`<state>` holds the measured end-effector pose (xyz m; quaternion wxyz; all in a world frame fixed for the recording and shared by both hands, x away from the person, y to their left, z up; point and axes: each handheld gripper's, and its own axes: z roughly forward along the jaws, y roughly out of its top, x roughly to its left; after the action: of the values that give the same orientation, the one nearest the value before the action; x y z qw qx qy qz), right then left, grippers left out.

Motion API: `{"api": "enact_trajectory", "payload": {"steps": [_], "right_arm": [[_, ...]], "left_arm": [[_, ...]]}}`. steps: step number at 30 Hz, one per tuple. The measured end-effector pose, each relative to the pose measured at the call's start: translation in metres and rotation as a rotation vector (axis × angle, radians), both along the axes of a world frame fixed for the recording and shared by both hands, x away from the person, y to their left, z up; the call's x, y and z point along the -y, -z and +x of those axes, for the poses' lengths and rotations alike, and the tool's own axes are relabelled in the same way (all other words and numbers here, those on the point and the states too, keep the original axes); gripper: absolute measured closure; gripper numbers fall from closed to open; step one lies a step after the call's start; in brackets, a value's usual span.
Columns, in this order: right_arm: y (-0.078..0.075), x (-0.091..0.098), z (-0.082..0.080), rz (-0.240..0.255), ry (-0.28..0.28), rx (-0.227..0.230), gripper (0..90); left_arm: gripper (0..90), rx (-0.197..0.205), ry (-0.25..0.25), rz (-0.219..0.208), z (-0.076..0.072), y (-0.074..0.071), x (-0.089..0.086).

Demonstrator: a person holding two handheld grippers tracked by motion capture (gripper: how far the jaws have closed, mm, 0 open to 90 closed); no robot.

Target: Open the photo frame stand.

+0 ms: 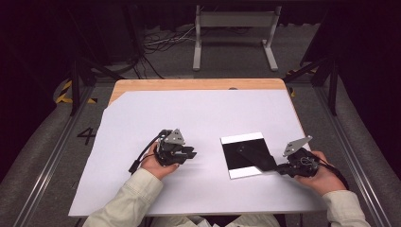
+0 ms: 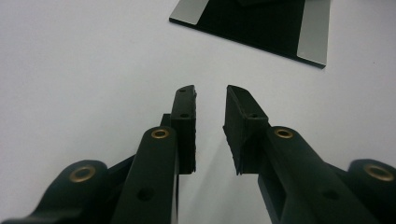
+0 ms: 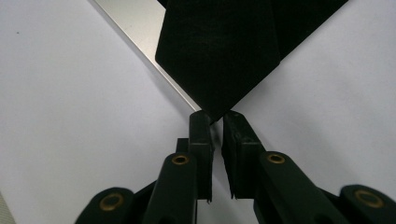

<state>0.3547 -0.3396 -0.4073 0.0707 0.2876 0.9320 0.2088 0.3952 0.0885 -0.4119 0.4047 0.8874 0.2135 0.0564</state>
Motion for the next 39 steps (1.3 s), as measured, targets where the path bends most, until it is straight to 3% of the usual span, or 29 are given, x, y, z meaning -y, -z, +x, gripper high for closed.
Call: {"api": "enact_trajectory", "payload": {"steps": [5,13,24,39], "right_arm": [[-0.003,0.001,-0.001,0.004,-0.004,0.01,84.7],[-0.017,0.005,-0.006,0.062,-0.014,0.062,89.6],[-0.031,0.005,-0.01,0.11,-0.008,0.118,89.8],[-0.042,0.003,-0.013,0.221,0.007,0.21,89.9]], "left_arm": [[74.2,-0.001,0.0,-0.002,0.0,0.0,0.0],[74.1,-0.001,-0.001,0.0,0.0,0.0,0.0],[73.9,-0.003,-0.002,0.001,0.0,0.001,0.0],[73.8,-0.004,-0.001,0.002,0.0,0.001,0.001]]}}
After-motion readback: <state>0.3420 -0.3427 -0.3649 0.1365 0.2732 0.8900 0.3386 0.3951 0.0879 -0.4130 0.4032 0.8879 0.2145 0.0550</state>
